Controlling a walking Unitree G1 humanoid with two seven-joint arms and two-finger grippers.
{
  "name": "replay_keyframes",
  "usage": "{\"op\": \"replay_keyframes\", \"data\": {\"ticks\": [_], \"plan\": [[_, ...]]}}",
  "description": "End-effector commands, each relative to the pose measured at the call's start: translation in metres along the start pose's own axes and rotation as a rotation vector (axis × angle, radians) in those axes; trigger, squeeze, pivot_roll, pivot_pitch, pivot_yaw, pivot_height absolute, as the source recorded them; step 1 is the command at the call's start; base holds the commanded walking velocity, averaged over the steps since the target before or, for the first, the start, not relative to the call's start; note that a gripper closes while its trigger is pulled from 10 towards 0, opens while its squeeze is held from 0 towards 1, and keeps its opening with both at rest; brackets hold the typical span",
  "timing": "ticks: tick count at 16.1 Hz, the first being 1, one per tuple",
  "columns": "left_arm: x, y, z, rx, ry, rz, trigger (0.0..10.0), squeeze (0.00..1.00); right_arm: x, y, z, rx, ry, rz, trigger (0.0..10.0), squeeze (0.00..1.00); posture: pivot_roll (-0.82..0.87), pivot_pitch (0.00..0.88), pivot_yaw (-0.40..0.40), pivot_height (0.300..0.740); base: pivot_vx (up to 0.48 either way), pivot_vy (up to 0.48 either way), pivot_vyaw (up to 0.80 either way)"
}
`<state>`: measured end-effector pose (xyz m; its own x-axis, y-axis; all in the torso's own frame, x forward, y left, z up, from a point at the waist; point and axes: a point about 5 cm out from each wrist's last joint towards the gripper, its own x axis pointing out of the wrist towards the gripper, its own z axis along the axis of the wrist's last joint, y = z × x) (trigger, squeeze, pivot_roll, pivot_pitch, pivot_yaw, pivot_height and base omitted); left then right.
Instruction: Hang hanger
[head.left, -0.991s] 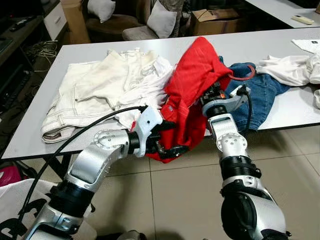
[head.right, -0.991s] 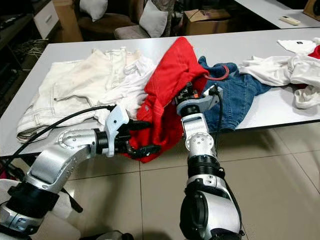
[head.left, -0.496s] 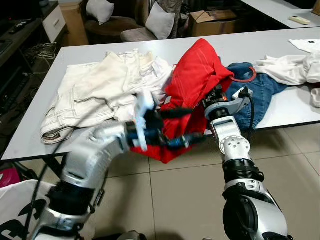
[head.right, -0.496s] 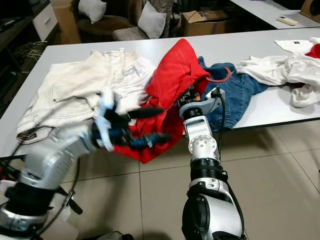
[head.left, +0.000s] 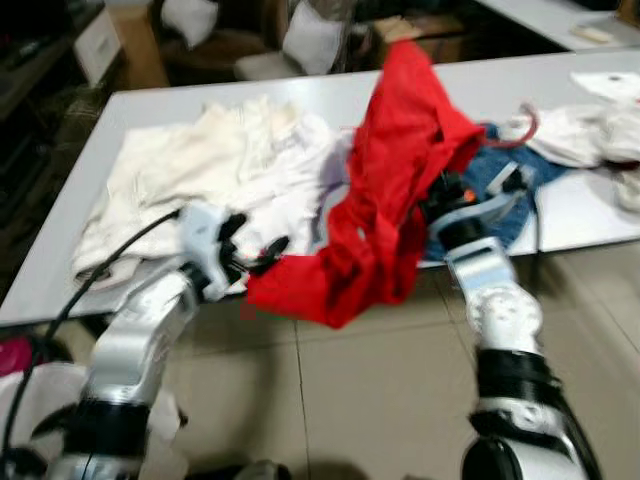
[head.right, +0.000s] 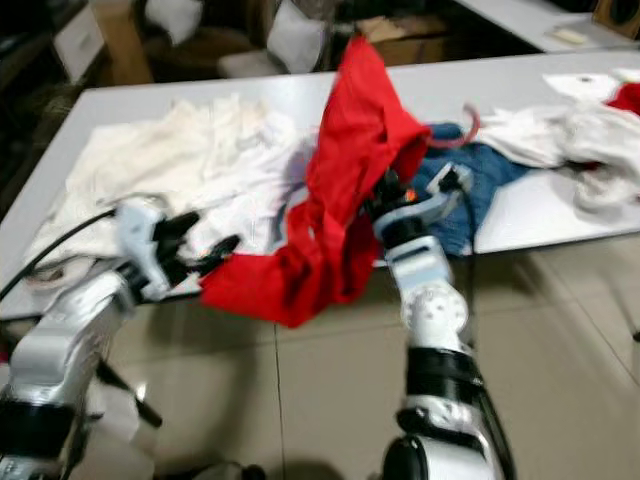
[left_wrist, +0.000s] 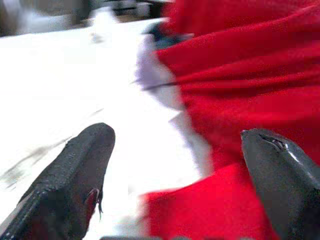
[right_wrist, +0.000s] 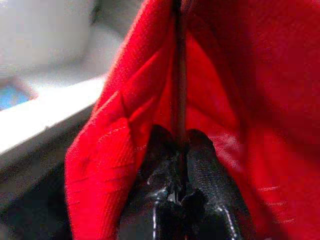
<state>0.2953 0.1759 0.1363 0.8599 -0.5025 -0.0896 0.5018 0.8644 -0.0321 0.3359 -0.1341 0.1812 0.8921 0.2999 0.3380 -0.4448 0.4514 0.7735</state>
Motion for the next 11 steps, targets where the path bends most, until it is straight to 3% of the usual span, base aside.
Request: {"op": "replay_keyframes", "data": {"ticks": [1,4,9,11], "plan": [[-0.005,-0.002,0.007,-0.012,-0.036,0.038,10.0,0.15,0.004,0.024,0.000,-0.025,0.036,0.103,10.0,0.00,-0.09,0.000,0.063,0.740,0.000,-0.330,0.59],[-0.017,-0.013,-0.005,-0.016,-0.033,0.088,10.0,0.16,-0.010,0.049,0.007,-0.050,0.106,0.188,10.0,0.00,-0.07,0.000,0.038,0.740,0.000,-0.453,0.57],[-0.024,-0.014,-0.013,0.012,0.007,0.114,10.0,0.15,-0.032,0.053,0.008,-0.078,0.157,0.187,10.0,0.00,-0.07,0.000,0.044,0.740,0.000,-0.461,0.52],[-0.030,-0.019,-0.015,0.002,0.023,0.110,10.0,0.15,-0.051,0.054,0.010,-0.084,0.177,0.168,10.0,0.00,-0.08,0.000,0.055,0.740,0.000,-0.452,0.52]]}}
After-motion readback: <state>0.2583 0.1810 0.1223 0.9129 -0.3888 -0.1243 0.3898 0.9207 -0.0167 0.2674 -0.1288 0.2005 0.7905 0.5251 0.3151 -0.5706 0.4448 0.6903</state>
